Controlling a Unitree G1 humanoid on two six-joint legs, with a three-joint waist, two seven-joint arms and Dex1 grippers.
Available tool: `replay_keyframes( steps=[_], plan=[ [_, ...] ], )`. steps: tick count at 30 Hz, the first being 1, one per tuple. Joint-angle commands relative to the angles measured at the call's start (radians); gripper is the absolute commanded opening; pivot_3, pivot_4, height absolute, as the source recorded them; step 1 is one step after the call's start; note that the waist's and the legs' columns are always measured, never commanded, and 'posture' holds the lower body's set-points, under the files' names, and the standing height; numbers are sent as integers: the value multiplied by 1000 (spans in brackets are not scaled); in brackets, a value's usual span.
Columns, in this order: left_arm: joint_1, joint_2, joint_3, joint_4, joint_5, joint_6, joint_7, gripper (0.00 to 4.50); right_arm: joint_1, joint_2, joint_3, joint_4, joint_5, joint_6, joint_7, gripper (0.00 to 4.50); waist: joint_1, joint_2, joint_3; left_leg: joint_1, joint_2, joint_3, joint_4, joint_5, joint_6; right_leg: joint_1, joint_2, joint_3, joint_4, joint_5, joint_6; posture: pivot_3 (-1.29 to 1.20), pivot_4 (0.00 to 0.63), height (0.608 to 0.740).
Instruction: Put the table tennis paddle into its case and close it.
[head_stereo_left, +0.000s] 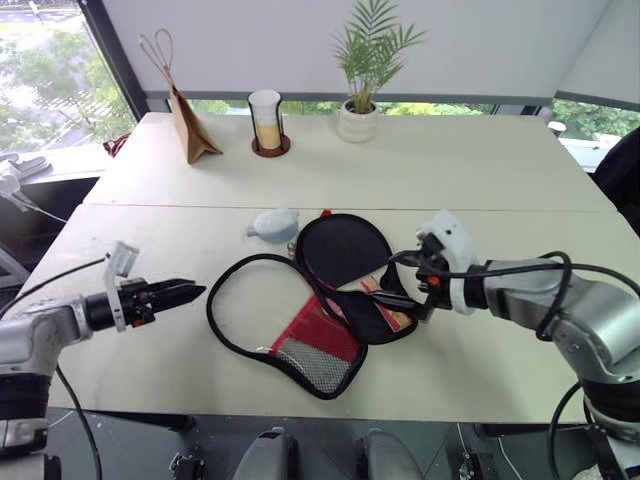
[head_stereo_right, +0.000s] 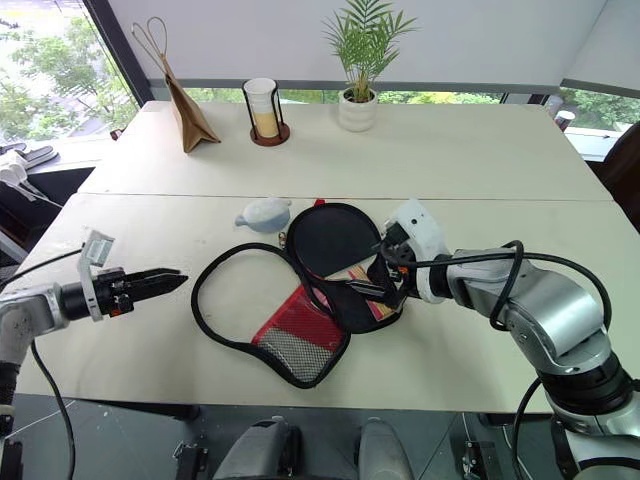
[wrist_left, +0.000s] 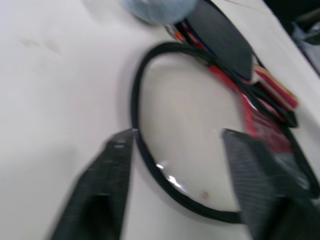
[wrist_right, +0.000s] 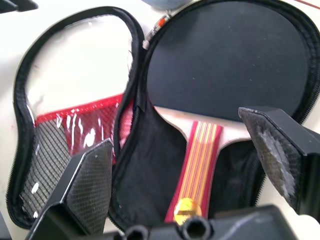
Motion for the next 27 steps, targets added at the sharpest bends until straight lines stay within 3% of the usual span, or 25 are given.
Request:
replay_keyframes(
  steps=[1, 13, 27],
  plan=[
    [-20, -10, -5, -3, 17, -27, 19, 3777, -10, 2, -6, -18, -9, -12, 3, 4500, 1, 0, 0, 0, 0, 0, 0, 0, 0, 0, 0, 0, 0, 0, 0, 0, 150, 740],
    [-67, -121, -130, 76, 131, -171, 28, 3777, -22, 5, -14, -28, -12, 6, 1, 4500, 3, 0, 0, 0, 0, 0, 0, 0, -1, 1, 0, 0, 0, 0, 0, 0, 150, 740],
    [13, -72, -151, -56, 8, 67, -140, 3777, -23, -1, -16, -32, -19, 12, 1, 4500, -1, 0, 0, 0, 0, 0, 0, 0, -1, 1, 0, 0, 0, 0, 0, 0, 150, 740]
  ],
)
